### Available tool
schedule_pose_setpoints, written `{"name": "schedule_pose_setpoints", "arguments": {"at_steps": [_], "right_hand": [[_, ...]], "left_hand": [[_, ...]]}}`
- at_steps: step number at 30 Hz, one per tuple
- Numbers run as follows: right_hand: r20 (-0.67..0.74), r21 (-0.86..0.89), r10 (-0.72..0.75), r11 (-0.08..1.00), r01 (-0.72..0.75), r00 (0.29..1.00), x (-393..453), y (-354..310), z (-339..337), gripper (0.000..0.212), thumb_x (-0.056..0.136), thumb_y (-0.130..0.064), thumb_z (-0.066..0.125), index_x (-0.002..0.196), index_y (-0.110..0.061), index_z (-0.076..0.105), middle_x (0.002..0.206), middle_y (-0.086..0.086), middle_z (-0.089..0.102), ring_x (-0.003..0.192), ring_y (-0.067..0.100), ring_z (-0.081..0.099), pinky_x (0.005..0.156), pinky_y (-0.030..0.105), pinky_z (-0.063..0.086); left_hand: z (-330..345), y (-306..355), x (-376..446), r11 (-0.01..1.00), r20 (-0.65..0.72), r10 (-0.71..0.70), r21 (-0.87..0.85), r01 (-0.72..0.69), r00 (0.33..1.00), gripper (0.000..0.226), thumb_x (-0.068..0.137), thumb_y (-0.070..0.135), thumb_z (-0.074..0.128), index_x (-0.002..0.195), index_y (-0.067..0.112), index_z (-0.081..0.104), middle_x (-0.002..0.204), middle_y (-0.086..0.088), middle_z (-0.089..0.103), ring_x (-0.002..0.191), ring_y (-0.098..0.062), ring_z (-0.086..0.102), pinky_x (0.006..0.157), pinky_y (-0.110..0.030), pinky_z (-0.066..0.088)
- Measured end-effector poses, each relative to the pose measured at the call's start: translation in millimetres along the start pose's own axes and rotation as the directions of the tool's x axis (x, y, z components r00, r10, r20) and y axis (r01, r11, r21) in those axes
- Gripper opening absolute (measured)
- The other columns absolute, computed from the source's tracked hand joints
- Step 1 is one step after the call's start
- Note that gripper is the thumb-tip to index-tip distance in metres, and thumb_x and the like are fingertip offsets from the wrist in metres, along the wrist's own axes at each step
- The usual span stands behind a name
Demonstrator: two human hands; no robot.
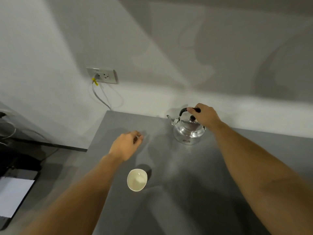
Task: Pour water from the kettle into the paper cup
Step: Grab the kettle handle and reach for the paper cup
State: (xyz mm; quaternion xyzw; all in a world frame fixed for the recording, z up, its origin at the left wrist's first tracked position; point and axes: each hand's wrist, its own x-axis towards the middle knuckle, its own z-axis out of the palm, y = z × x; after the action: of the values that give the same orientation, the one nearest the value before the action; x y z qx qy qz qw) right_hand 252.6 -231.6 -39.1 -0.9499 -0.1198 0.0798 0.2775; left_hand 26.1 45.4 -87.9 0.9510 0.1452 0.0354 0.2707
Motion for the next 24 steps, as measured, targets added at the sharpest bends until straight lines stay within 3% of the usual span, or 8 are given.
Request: {"name": "schedule_pose_setpoints", "arguments": {"at_steps": [4, 9, 18, 21, 24], "right_hand": [[0.018, 0.155, 0.045, 0.987, -0.047, 0.999, -7, -2, -2, 0.053, 0.079, -0.071, 0.068, 0.066, -0.020, 0.062, 0.049, -0.012, 0.060, 0.055, 0.009, 0.053, 0.052, 0.026, 0.036], [0.026, 0.177, 0.057, 0.982, -0.060, 0.998, -28, -5, 0, 0.058, 0.077, -0.068, 0.073, 0.067, -0.011, 0.065, 0.065, 0.002, 0.060, 0.062, 0.016, 0.054, 0.058, 0.032, 0.040], [-0.015, 0.107, -0.012, 0.994, 0.013, 1.000, -104, -23, -14, 0.050, 0.075, -0.071, 0.072, 0.064, -0.022, 0.067, 0.063, -0.001, 0.066, 0.060, 0.010, 0.056, 0.054, 0.027, 0.041], [-0.010, 0.134, -0.026, 0.991, 0.027, 1.000, -132, -30, -19, 0.060, 0.073, -0.070, 0.074, 0.069, -0.010, 0.069, 0.067, 0.009, 0.067, 0.057, 0.014, 0.053, 0.055, 0.030, 0.042], [0.001, 0.179, -0.023, 0.984, 0.023, 1.000, -161, -38, -22, 0.059, 0.073, -0.068, 0.076, 0.070, -0.010, 0.069, 0.067, 0.009, 0.068, 0.054, 0.012, 0.053, 0.054, 0.030, 0.043]], "left_hand": [[7, -9, -3, 1.000, 0.010, -0.020, -0.012, 0.020, 1.000, 0.032, 0.100, 0.048, 0.050, 0.111, 0.025, 0.068, 0.095, 0.000, 0.075, 0.090, -0.029, 0.069, 0.069, -0.031, 0.044], [11, -24, -23, 0.997, 0.043, -0.055, -0.059, 0.058, 0.998, 0.034, 0.100, 0.050, 0.050, 0.115, 0.025, 0.068, 0.096, -0.001, 0.075, 0.090, -0.027, 0.070, 0.076, -0.036, 0.054], [31, -52, -90, 0.970, 0.180, -0.141, -0.169, 0.172, 0.974, 0.027, 0.099, 0.042, 0.056, 0.116, 0.025, 0.068, 0.099, -0.001, 0.077, 0.090, -0.023, 0.070, 0.083, -0.038, 0.056], [38, -56, -107, 0.958, 0.187, -0.155, -0.210, 0.194, 0.970, 0.027, 0.100, 0.035, 0.056, 0.124, 0.029, 0.068, 0.105, 0.000, 0.077, 0.092, -0.022, 0.071, 0.087, -0.038, 0.056], [41, -64, -120, 0.953, 0.202, -0.159, -0.222, 0.204, 0.966, 0.037, 0.098, 0.021, 0.056, 0.133, 0.029, 0.062, 0.112, -0.003, 0.075, 0.097, -0.025, 0.069, 0.087, -0.034, 0.054]]}}
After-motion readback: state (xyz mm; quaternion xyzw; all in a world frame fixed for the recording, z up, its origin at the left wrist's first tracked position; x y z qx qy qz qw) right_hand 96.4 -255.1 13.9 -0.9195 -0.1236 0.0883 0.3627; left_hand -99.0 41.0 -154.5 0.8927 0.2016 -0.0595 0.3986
